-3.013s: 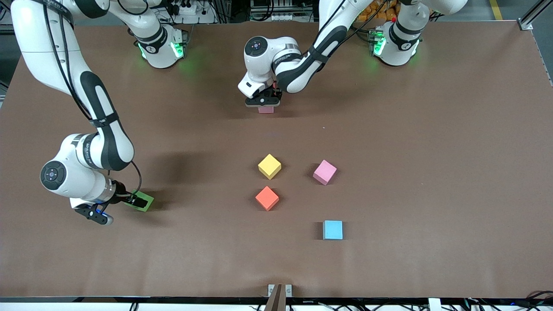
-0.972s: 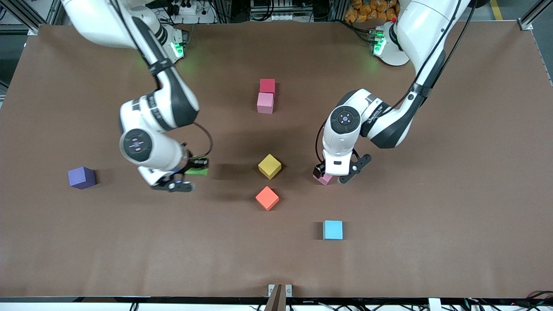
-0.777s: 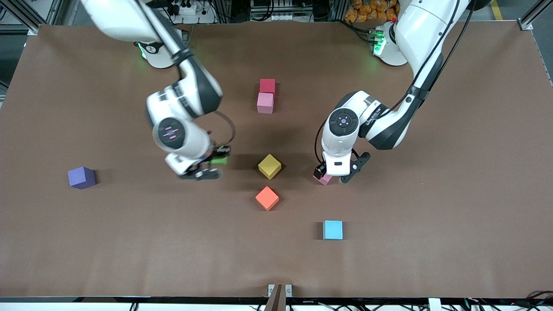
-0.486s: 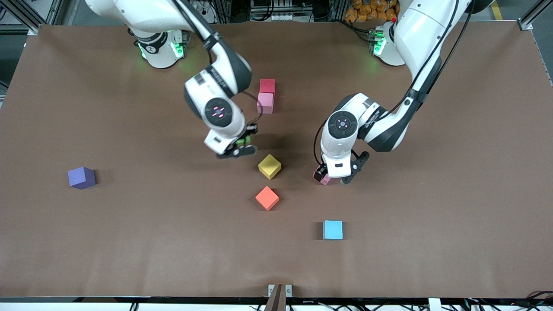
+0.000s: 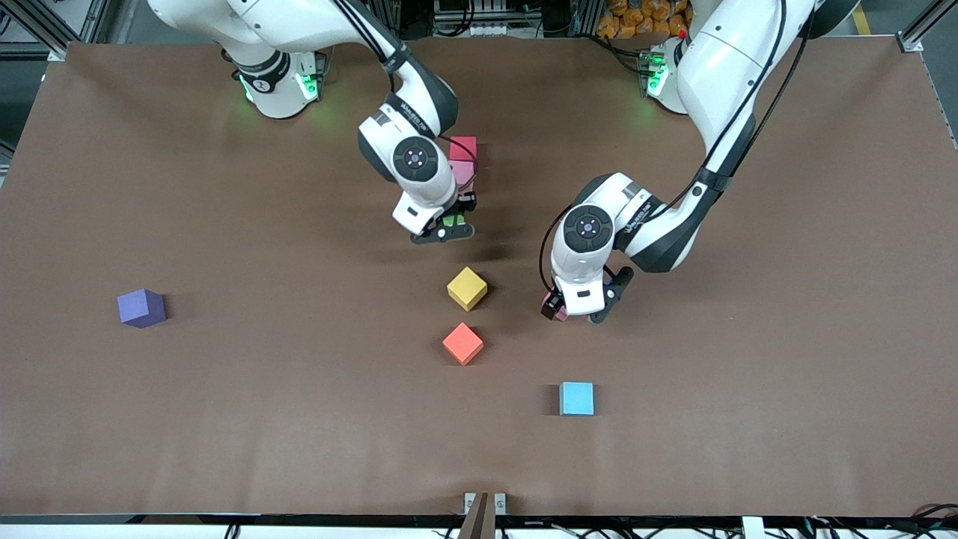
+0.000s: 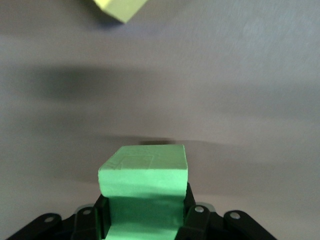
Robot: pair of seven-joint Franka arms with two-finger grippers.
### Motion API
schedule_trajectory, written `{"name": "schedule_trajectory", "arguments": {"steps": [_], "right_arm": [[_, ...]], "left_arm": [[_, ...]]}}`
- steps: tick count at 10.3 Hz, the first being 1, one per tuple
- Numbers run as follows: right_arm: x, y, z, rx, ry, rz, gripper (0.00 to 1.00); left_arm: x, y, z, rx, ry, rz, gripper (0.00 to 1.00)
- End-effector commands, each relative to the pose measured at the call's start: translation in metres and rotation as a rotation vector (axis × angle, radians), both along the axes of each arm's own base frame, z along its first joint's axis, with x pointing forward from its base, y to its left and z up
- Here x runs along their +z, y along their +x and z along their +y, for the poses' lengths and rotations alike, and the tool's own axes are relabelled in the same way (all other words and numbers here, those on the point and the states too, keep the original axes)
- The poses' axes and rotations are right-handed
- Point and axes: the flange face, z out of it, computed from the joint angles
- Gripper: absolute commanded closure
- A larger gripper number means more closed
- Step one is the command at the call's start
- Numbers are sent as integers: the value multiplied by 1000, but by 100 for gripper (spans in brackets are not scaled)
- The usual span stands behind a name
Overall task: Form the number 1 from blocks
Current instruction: 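Move the left gripper to the pink cube while the right gripper carries green, then place the green cube below the red cube while the left gripper grasps pink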
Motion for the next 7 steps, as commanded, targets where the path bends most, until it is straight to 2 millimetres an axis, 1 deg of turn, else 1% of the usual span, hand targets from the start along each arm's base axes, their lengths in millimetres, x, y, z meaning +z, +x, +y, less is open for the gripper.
{"name": "schedule_trajectory", "arguments": {"steps": [1,3,5,7], "right_arm": [[8,-15,6,-84,-5,7,100],[3,-25,8,-96,-21,15,100],[1,-29,9,-127,-33,19,100],[2,-35,14,-151,-47,15,100]], "left_arm": [[-6,2,-3,18,11,5,0],[-32,-2,-2,14,26,39,0],[-38,-3,-1,18,31,46,0],[-44,-5,-3,14,32,56,0]]}}
